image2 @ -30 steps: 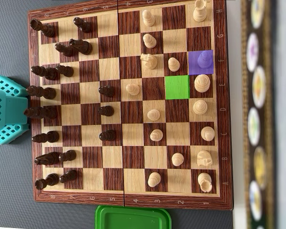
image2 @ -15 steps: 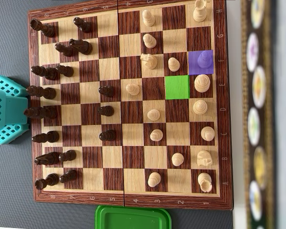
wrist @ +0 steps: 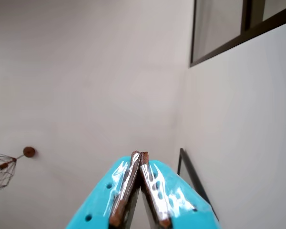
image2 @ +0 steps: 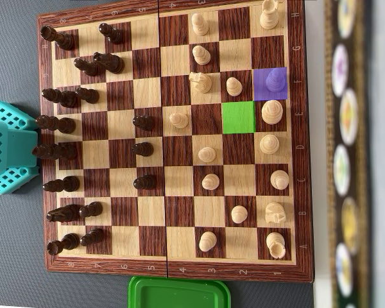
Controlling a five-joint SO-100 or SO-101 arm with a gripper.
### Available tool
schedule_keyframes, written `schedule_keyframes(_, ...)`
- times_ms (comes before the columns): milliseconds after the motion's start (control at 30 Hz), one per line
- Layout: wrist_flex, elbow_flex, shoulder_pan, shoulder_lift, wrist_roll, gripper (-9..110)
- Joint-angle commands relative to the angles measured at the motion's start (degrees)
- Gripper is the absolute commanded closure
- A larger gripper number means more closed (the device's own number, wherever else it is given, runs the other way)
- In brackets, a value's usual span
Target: Play chess
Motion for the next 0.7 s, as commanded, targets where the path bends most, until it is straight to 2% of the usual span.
schedule_keyframes(0,0.00,1.14,-0.26,-0.62,0.26,102)
schedule_keyframes(667,0.53,1.14,-0.26,-1.05,-0.26,102)
